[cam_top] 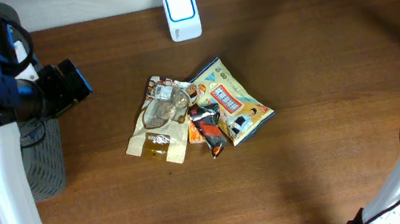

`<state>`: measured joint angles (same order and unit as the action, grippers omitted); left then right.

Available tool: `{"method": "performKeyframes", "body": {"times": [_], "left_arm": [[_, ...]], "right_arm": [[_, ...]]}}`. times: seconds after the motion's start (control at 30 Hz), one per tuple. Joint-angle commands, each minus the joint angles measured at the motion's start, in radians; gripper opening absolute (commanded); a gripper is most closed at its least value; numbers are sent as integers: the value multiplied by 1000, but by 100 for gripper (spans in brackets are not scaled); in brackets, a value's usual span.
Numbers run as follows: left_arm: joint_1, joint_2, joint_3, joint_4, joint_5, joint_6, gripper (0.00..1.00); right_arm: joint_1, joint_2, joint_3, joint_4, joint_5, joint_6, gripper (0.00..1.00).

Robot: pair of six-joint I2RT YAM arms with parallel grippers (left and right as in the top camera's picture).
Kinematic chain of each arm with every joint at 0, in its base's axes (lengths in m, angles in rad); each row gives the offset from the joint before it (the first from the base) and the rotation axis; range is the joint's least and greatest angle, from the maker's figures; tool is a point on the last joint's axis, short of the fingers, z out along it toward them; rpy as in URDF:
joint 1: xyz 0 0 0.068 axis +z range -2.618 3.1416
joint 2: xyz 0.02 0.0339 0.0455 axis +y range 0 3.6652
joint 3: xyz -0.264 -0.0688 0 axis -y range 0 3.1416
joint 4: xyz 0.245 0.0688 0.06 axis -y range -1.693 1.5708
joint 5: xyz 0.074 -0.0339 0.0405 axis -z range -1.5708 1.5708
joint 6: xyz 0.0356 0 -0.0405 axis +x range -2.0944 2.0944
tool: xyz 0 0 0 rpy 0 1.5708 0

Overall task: Scan the item barcode
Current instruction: 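Carry the bottle right and place it at the table's right edge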

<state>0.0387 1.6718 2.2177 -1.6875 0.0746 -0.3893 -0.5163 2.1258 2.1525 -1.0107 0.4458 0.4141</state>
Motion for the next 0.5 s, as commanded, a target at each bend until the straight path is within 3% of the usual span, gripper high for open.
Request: {"method": "performKeyframes", "body": {"times": [0.0, 0.23, 0.27, 0.33, 0.37, 0.4, 0.43, 0.47], "left_arm": [[-3, -4, 2, 0, -4, -10, 99], [-3, -4, 2, 0, -4, -10, 99], [-3, -4, 2, 0, -4, -10, 99], [-3, -4, 2, 0, -4, -10, 99], [-3, -4, 2, 0, -4, -10, 99], [-3, -4, 2, 0, -4, -10, 99], [-3, -4, 2, 0, -4, -10, 99], [-3, -4, 2, 0, -4, -10, 99]], "right_arm": [[-108, 40, 4, 18, -63, -17, 4], [-200, 125, 4, 35, -147, -14, 5], [-200, 130, 4, 42, -147, -14, 9], [-201, 137, 4, 42, -146, -15, 22], [-201, 138, 4, 38, -147, -14, 33], [-201, 136, 4, 33, -147, -14, 37], [-201, 124, 5, 27, -146, -14, 48], [-204, 108, 9, 23, -147, -14, 68]]}}
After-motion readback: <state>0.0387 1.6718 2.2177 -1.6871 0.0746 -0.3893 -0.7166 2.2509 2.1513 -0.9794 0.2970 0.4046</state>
